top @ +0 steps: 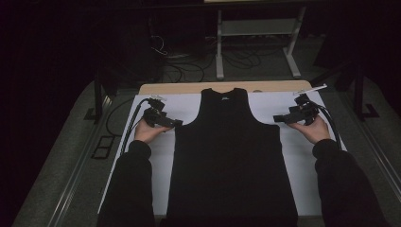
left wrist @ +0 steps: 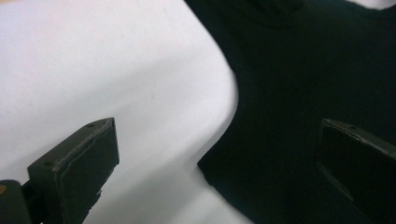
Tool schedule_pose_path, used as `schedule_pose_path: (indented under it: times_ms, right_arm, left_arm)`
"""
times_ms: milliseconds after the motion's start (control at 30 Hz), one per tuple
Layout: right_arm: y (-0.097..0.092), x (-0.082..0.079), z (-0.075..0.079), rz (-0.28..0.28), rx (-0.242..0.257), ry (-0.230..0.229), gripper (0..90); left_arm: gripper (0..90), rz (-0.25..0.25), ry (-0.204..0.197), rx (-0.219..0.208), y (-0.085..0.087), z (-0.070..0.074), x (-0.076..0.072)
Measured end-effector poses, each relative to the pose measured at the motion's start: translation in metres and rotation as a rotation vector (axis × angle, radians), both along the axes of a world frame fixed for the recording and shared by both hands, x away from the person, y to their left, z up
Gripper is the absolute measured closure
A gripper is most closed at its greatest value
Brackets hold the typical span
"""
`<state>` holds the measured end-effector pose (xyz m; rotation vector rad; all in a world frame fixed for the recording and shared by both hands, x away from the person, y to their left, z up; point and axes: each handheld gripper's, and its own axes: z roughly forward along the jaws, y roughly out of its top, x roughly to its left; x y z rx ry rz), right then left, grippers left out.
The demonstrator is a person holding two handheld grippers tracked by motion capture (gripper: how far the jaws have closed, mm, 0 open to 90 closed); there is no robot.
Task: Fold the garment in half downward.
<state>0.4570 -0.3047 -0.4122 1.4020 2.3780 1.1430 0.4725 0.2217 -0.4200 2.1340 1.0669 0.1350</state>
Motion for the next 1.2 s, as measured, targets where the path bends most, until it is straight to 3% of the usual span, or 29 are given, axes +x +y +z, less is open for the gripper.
schedule_pose_path:
  times_ms: [100, 267, 367, 500, 633, 733, 767, 800, 833, 967, 1033, 1100, 1200]
  right_arm:
    - [0.000, -0.001, -0.006, 0.008, 0.007, 0.012, 2.1]
    - [0.000, -0.001, -0.012, 0.023, 0.015, 0.024, 7.8]
    - [0.002, -0.002, -0.018, 0.040, 0.020, 0.053, 21.9]
    - [0.005, -0.002, -0.026, 0.046, 0.006, 0.073, 34.0]
    - [0.008, -0.002, -0.031, 0.043, -0.017, 0.093, 43.9]
    - [0.010, -0.003, -0.033, 0.047, -0.037, 0.084, 50.2]
    - [0.011, -0.004, -0.033, 0.045, -0.042, 0.083, 52.8]
    - [0.011, -0.004, -0.033, 0.041, -0.046, 0.085, 54.7]
    - [0.012, -0.004, -0.033, 0.044, -0.047, 0.084, 58.2]
    - [0.016, -0.007, -0.033, 0.048, -0.057, 0.096, 79.2]
    - [0.019, -0.009, -0.032, 0.047, -0.068, 0.098, 82.1]
    - [0.020, -0.009, -0.031, 0.045, -0.059, 0.100, 83.0]
    - [0.019, -0.010, -0.029, 0.037, -0.030, 0.109, 83.8]
  left_arm:
    - [2.5, -0.009, 0.012, 0.014, -0.001, -0.003, 0.000]
    - [10.0, -0.003, 0.031, -0.007, 0.001, -0.008, -0.001]
    - [14.1, -0.008, 0.045, -0.032, 0.004, -0.012, -0.003]
    - [21.3, -0.026, 0.048, 0.008, 0.003, -0.015, -0.004]
    - [29.9, -0.033, 0.042, 0.015, -0.001, -0.016, -0.005]
    - [38.5, -0.040, 0.026, 0.026, -0.003, -0.016, -0.006]
    - [45.1, -0.049, 0.034, 0.026, -0.004, -0.017, -0.006]
    - [52.9, -0.063, 0.037, 0.054, -0.005, -0.018, -0.006]
    - [54.7, -0.067, 0.016, 0.063, -0.007, -0.018, -0.008]
    - [75.4, -0.070, 0.007, 0.053, -0.010, -0.021, -0.012]
    - [83.2, -0.061, 0.014, 0.034, -0.008, -0.021, -0.012]
    - [85.7, -0.047, 0.020, -0.002, -0.006, -0.021, -0.013]
    - [86.5, -0.041, 0.028, -0.009, -0.002, -0.020, -0.014]
